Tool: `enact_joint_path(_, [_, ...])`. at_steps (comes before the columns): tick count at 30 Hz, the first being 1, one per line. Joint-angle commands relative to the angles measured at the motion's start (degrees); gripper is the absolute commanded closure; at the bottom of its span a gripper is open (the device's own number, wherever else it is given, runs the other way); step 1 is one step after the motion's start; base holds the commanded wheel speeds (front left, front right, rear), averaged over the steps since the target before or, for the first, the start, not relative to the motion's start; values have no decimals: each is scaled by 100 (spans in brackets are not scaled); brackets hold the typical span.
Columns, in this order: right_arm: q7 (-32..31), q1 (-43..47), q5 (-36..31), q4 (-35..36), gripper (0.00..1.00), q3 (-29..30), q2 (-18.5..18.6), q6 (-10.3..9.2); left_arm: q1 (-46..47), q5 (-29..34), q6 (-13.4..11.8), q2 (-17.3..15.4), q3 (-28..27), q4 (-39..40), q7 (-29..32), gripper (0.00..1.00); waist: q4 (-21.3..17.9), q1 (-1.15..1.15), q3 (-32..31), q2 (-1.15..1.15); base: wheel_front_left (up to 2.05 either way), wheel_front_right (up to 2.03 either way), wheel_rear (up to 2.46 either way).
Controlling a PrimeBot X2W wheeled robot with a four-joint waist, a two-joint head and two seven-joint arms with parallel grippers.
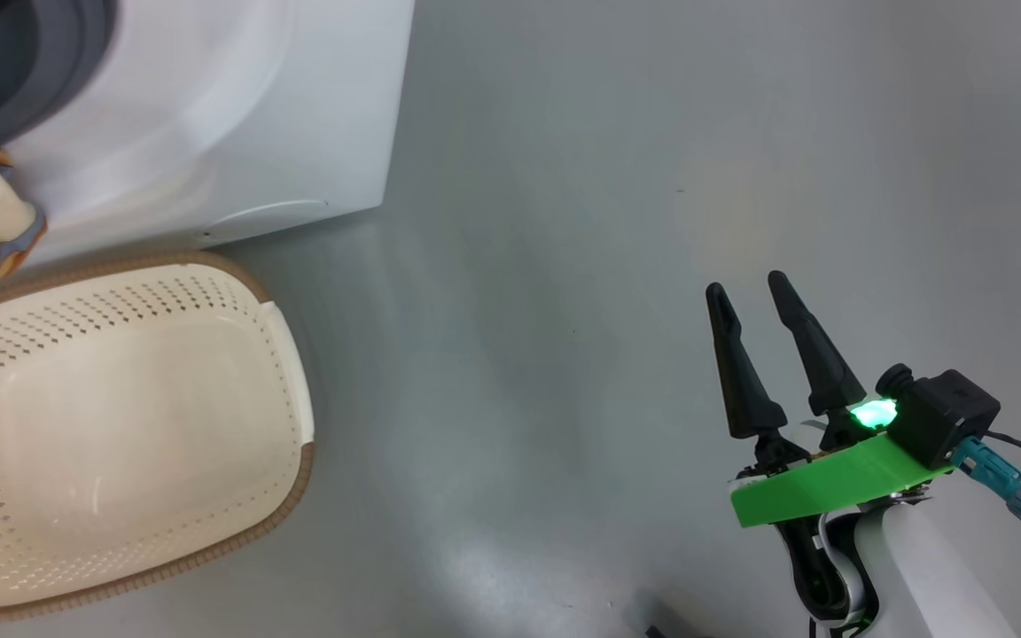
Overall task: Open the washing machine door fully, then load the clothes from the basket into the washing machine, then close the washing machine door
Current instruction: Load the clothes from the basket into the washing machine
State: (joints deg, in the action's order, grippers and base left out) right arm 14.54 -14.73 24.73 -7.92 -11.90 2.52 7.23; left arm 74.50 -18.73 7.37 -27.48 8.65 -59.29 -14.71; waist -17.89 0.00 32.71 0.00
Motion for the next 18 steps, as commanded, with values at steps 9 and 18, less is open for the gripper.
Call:
enact_joint_path(9, [46,75,-151,68,0,40,36,25,-995,-213,10,50,-809,1046,-29,0,160,0,-293,0,0,0,0])
enact_joint_path(18, [46,165,-372,5,0,226,36,25,-2355,-137,11,427,-1329,2081,-29,0,360,0,-739,0,0,0,0])
